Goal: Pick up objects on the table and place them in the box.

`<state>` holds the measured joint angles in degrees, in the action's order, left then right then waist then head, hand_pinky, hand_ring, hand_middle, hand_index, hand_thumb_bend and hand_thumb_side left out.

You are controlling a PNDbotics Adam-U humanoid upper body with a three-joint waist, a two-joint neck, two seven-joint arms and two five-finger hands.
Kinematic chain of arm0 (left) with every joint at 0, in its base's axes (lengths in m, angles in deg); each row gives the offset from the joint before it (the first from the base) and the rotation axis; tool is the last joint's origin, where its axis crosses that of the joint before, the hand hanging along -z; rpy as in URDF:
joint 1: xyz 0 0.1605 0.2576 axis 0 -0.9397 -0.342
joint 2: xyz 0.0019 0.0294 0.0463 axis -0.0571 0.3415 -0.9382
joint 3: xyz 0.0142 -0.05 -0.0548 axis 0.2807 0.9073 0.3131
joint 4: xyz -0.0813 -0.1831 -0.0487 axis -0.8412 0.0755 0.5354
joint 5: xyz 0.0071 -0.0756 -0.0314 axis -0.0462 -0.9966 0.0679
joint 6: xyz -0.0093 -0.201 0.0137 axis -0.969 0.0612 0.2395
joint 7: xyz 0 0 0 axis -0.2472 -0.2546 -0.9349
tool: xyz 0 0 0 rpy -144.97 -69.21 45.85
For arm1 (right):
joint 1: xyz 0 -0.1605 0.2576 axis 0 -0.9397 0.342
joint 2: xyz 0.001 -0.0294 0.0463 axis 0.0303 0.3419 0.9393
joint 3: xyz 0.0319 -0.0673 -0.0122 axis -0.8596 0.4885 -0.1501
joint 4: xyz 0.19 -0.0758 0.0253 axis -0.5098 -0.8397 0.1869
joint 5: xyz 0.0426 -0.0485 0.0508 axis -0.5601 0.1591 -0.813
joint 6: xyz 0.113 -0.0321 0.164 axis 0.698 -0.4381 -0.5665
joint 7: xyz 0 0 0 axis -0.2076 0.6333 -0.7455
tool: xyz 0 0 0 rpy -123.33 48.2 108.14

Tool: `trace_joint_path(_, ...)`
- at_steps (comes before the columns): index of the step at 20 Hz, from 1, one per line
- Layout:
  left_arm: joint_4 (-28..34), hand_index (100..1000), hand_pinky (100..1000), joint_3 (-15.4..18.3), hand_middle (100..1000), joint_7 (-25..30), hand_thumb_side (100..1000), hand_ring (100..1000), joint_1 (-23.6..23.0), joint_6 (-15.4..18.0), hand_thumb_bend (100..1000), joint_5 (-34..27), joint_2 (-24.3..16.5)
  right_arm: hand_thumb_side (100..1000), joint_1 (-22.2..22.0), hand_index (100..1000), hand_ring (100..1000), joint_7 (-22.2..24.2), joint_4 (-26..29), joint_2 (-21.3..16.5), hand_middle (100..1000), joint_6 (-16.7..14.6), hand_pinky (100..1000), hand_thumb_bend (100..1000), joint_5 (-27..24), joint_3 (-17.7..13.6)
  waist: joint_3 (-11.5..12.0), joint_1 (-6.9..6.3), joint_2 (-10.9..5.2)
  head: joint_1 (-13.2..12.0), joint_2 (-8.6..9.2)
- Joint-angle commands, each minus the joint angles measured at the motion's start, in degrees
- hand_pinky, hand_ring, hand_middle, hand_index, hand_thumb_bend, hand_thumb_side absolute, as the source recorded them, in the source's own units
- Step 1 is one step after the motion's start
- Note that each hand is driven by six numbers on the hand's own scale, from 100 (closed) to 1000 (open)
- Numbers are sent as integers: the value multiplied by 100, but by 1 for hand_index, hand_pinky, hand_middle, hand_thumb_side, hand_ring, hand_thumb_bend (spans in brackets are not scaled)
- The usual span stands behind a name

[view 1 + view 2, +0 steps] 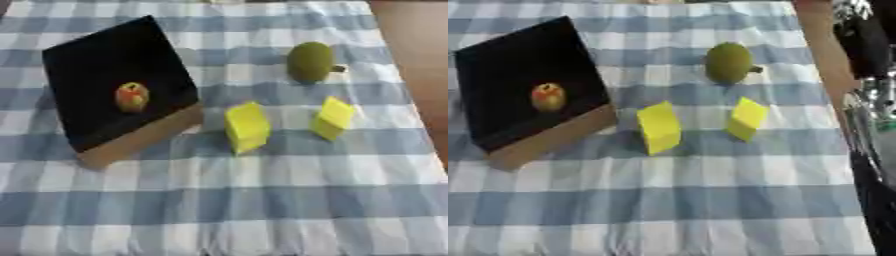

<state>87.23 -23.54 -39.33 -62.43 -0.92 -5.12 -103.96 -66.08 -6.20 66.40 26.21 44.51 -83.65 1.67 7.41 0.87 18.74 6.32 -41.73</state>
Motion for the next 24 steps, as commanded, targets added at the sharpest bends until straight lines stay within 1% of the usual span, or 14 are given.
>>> trace_joint_path(1,99,810,761,43,741,7,674,829,47,4,477,-5,-157,599,60,820,777,-1,112,-114,694,4,822,100,6,-31,0,80,-18,-18,4)
trace_joint_path(4,99,810,761,41,741,11,675,829,45,2,477,-7,-161,600,52,821,778,-4,112,-137,695,11,822,100,12,-31,-1,84,-19,-24,-3)
trace_joint_path(7,99,810,761,36,741,18,675,829,38,-3,476,-5,-182,602,3,825,783,20,112,-308,699,80,822,100,79,0,-14,109,-26,-42,-17)
trace_joint_path(12,99,810,761,44,742,15,675,829,11,-12,476,17,-261,595,-115,841,799,242,112,-929,722,353,826,100,428,183,-54,194,-47,-118,-32)
trace_joint_path(14,99,811,761,43,742,14,675,829,-5,-17,475,28,-296,540,-113,850,807,386,112,-1209,735,469,829,100,599,280,-73,226,-56,-144,-39)
trace_joint_path(16,99,811,761,39,742,16,675,829,-17,-20,476,37,-327,500,-74,861,814,545,112,-1486,749,591,832,100,769,420,-85,257,-64,-157,-40)
trace_joint_path(19,99,811,761,33,742,19,676,829,-30,-24,474,47,-363,455,66,878,832,803,112,-1910,775,756,840,100,1030,742,-94,294,-76,-171,-50)
trace_joint_path(24,99,811,761,18,742,32,676,829,-38,-26,474,54,-389,459,388,897,846,1243,112,-2626,796,962,844,100,1470,1285,-81,332,-87,-155,-52)
